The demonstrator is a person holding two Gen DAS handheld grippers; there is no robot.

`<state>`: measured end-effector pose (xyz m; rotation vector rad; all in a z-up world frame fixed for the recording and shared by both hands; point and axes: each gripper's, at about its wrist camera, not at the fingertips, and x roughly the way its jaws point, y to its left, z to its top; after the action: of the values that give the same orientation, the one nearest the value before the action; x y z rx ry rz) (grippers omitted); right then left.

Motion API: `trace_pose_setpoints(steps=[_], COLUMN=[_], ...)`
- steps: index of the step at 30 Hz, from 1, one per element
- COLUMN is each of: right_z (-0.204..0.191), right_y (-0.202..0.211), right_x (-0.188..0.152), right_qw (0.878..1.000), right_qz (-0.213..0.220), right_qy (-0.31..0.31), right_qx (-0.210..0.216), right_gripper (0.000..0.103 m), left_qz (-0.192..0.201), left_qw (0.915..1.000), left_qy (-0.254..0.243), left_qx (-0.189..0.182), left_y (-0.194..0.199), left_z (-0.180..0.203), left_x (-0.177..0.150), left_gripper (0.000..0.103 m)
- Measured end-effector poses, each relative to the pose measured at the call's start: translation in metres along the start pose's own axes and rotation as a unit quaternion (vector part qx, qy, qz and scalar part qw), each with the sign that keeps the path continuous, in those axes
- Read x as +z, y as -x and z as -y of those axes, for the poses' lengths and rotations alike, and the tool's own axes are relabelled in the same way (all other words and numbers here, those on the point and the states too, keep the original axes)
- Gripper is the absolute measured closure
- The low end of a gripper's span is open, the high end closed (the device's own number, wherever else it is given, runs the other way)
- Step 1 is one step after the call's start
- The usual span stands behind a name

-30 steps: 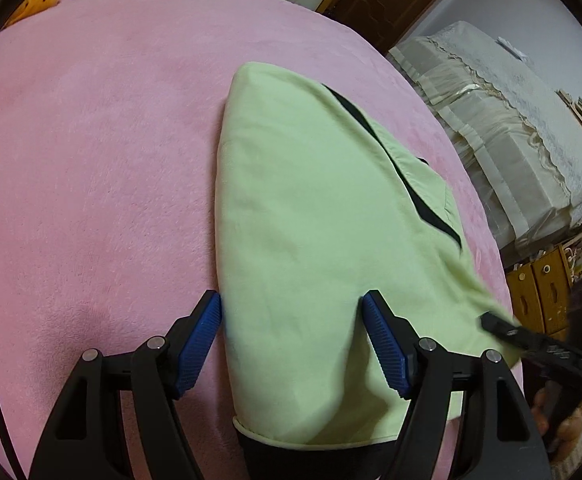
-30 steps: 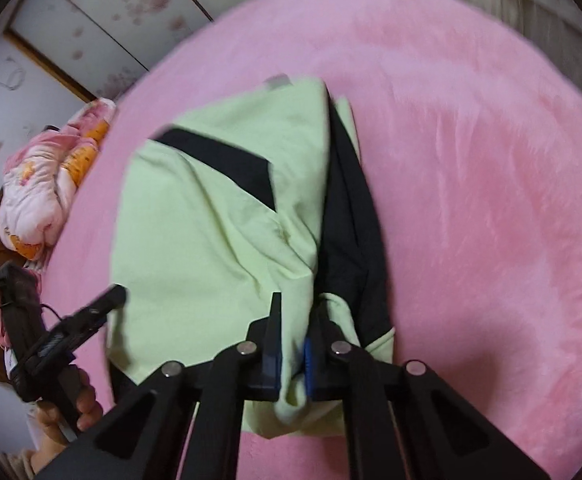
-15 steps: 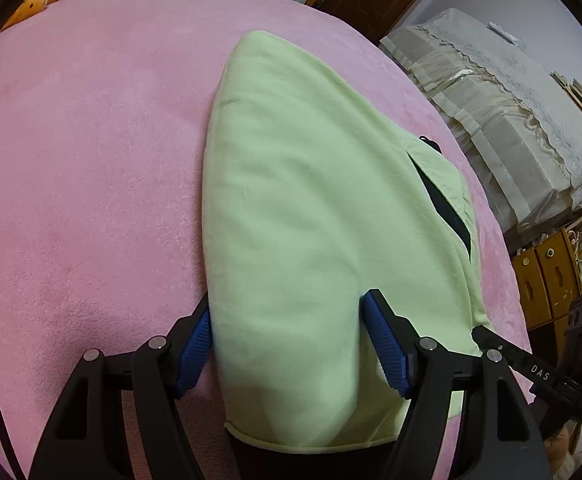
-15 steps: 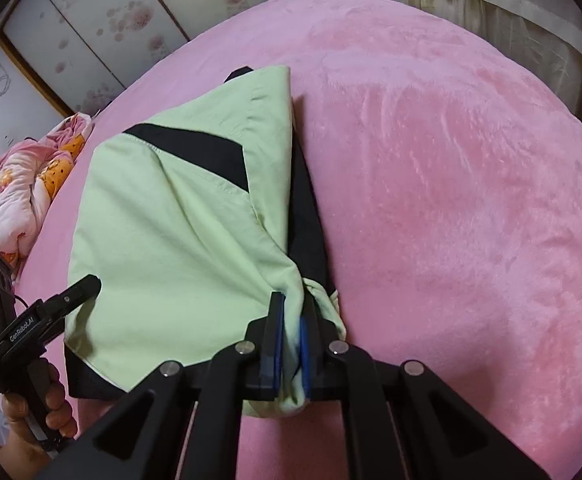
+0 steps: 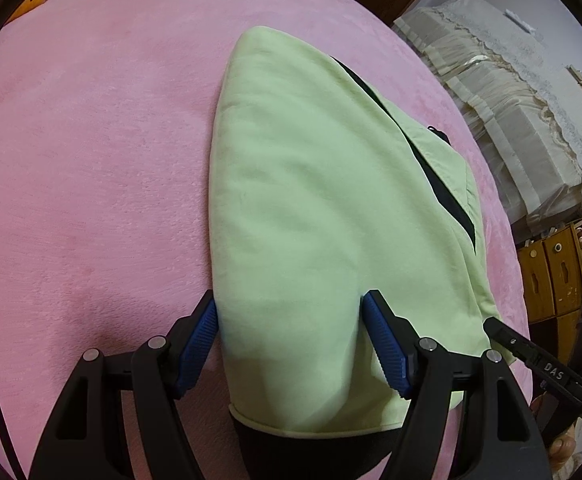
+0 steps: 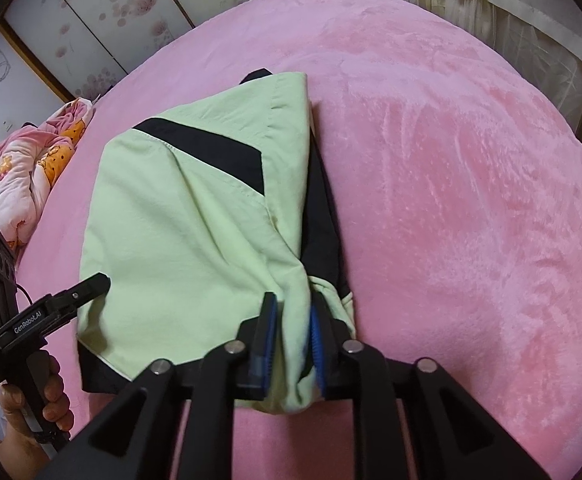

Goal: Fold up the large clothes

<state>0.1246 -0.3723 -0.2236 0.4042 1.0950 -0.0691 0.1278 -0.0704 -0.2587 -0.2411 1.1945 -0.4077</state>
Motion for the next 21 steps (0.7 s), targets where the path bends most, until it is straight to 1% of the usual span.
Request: trace_pose_setpoints(steps=[1, 2, 3, 6, 10, 12, 14, 16, 18, 21], right_z=[-0.002, -0.005, -0.008, -0.017, -0.023, -0.022, -0.021, -0.019, -0.016, -0.011], right_y=[0.002, 0.004, 0.005, 0.011, 0.01, 0.006, 0.001, -0.005, -0.012, -0.023], right_x=[0.002, 0.003, 0.005, 0.011, 0.023, 0.032, 0.046, 0.06, 0.075, 0.095], right_qw=[1.0, 1.0, 1.0, 1.0, 1.0, 1.0, 1.0, 1.0, 1.0, 0.999], right_qz=[0.0, 0.002, 0.004, 0.013, 0.017, 0.017, 0.02, 0.025, 0.03, 0.034], right_qy=[0.0, 0.0, 0.002, 0.013, 0.019, 0.019, 0.015, 0.009, 0.001, -0.018], right_qx=[0.004, 0.007, 0.007, 0.004, 0.003, 0.003, 0.005, 0.008, 0.006, 0.005], right_gripper=[0.071, 0.068, 0.067, 0.066, 0.066, 0.066, 0.066, 0.066, 0.066, 0.066], left_qz=[-0.002, -0.002, -0.003, -0.006, -0.005, -0.01, -0.015, -0.019, -0.02, -0.013], left_qw=[1.0, 1.0, 1.0, 1.0, 0.9999, 0.9998, 0.9997, 0.9998, 0.9998, 0.9998], left_qy=[-0.002, -0.003, -0.004, -0.007, -0.011, -0.008, -0.004, 0.0, 0.003, 0.006], left_qx=[0.004, 0.005, 0.004, 0.001, 0.006, 0.016, 0.018, 0.009, -0.008, -0.013], left_y=[0.003, 0.005, 0.007, 0.013, 0.015, 0.012, 0.009, 0.007, 0.005, 0.001], left_z=[0.001, 0.002, 0.003, 0.004, 0.001, -0.004, -0.009, -0.013, -0.015, -0.015], left_x=[0.001, 0.002, 0.004, 0.01, 0.018, 0.024, 0.03, 0.037, 0.046, 0.059], left_gripper=[0.032, 0.032, 0.032, 0.028, 0.028, 0.028, 0.028, 0.028, 0.028, 0.028])
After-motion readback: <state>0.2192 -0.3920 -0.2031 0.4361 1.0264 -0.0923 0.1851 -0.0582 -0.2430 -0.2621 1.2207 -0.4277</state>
